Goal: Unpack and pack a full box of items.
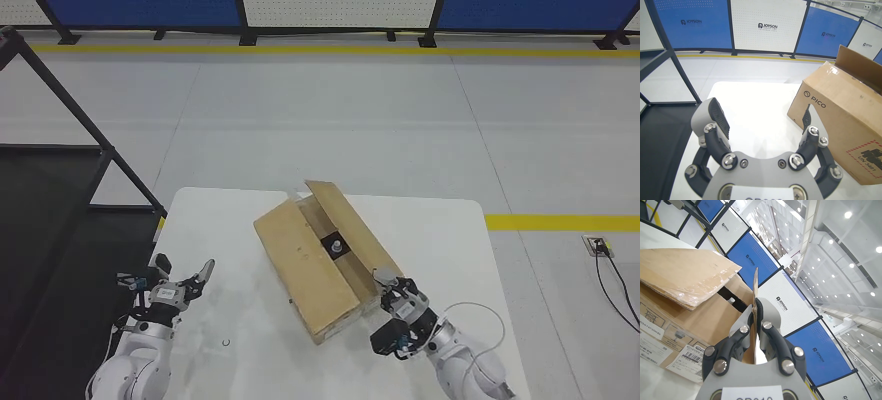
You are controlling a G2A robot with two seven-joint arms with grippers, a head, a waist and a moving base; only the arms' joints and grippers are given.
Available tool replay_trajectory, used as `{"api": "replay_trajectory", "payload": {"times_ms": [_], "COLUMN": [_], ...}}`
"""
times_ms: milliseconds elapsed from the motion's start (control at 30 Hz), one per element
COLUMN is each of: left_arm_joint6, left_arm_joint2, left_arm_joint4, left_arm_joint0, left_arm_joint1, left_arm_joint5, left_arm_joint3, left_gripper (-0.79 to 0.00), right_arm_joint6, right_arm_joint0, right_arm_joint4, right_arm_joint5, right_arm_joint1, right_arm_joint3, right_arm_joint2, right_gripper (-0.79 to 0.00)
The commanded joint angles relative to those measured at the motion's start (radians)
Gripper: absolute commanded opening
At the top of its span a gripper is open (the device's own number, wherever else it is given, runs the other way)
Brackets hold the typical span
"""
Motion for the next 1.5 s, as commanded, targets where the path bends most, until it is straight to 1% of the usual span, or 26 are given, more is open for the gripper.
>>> {"api": "replay_trajectory", "payload": {"times_ms": [0, 100, 200, 233, 267, 433, 567, 700, 833, 933, 1067, 1200, 1467], "left_arm_joint6": [0.0, -0.002, -0.006, -0.009, -0.01, -0.017, -0.021, -0.027, -0.032, -0.035, -0.034, -0.032, -0.028], "left_arm_joint2": [0.0, 0.0, 0.003, 0.005, 0.007, 0.021, 0.031, 0.042, 0.051, 0.056, 0.058, 0.056, 0.05], "left_arm_joint4": [0.0, 0.001, 0.003, 0.003, 0.003, 0.012, 0.013, 0.015, 0.019, 0.019, 0.017, 0.014, 0.007], "left_arm_joint0": [0.001, -0.002, -0.011, -0.014, -0.017, -0.024, -0.03, -0.04, -0.05, -0.056, -0.06, -0.064, -0.061], "left_arm_joint1": [0.0, 0.0, -0.001, -0.001, -0.001, -0.002, -0.004, -0.005, -0.006, -0.007, -0.007, -0.007, -0.007], "left_arm_joint5": [0.001, 0.002, 0.003, 0.004, 0.005, 0.002, 0.0, -0.004, -0.005, -0.005, -0.006, -0.005, -0.002], "left_arm_joint3": [0.0, 0.005, 0.013, 0.015, 0.016, 0.018, 0.024, 0.03, 0.034, 0.036, 0.04, 0.046, 0.055], "left_gripper": [0.0, 0.0, 0.0, 0.0, 0.0, 0.0, 0.0, 0.0, 0.0, 0.0, 0.0, 0.0, 0.0], "right_arm_joint6": [-0.013, -0.025, -0.012, -0.01, -0.009, -0.054, -0.127, -0.177, -0.188, -0.152, -0.018, 0.089, 0.237], "right_arm_joint0": [-0.007, -0.017, -0.025, -0.027, -0.029, -0.061, -0.114, -0.158, -0.198, -0.218, -0.219, -0.189, -0.116], "right_arm_joint4": [0.003, 0.004, 0.014, 0.017, 0.024, 0.047, 0.045, 0.024, -0.047, -0.116, -0.211, -0.32, -0.418], "right_arm_joint5": [-0.008, -0.019, -0.022, -0.023, -0.026, -0.039, -0.065, -0.077, -0.072, -0.047, 0.018, 0.066, 0.082], "right_arm_joint1": [0.003, 0.008, 0.01, 0.011, 0.011, 0.018, 0.028, 0.036, 0.042, 0.041, 0.03, 0.017, -0.006], "right_arm_joint3": [-0.004, -0.011, -0.016, -0.019, -0.021, -0.061, -0.119, -0.174, -0.238, -0.28, -0.304, -0.286, -0.223], "right_arm_joint2": [0.007, 0.02, 0.027, 0.027, 0.028, 0.043, 0.054, 0.054, 0.025, -0.021, -0.104, -0.191, -0.292], "right_gripper": [-0.785, -0.785, -0.785, -0.465, 0.0, 0.0, 0.0, 0.0, 0.0, 0.0, 0.0, 0.0, 0.0]}}
